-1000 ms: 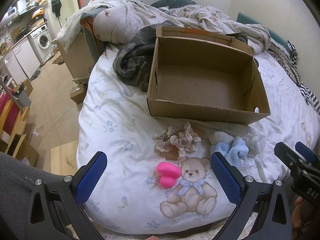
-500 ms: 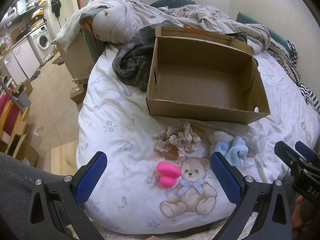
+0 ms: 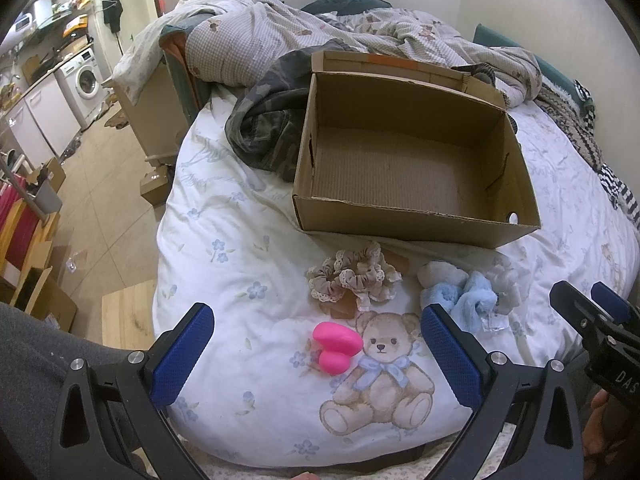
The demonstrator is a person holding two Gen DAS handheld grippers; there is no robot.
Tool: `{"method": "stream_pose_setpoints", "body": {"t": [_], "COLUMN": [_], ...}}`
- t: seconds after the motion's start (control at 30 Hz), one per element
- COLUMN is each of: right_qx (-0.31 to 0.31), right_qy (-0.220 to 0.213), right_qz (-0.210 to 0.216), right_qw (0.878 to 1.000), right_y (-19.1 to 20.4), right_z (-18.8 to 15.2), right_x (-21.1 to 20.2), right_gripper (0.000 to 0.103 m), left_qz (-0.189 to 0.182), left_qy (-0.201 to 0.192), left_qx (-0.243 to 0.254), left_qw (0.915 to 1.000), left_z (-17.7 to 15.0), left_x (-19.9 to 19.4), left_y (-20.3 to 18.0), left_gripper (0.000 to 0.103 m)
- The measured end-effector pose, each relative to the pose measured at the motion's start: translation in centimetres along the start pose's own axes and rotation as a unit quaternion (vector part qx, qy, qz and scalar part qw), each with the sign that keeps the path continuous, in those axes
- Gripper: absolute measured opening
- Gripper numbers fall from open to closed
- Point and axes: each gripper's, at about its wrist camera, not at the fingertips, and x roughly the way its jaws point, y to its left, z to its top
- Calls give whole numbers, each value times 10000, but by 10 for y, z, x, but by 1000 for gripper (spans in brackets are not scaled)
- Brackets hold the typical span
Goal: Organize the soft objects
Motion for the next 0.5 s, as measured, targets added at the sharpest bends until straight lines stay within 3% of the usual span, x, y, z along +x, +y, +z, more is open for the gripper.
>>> {"method": "stream_pose_setpoints", "body": {"t": [0.5], "right_qx": [9], "right_qy": [20], "right_qz": [-21], "right_qw": [10000], "right_y": [-3], "right_z": [-1], "right_x": [4], "right_gripper": [103], "left_qz": [-36], "left_qy": [41], "left_qx": [-8], "left_qw": [10000], "left_z": [1], "left_x": [1], "left_y": [-2], "left_gripper": [103]}}
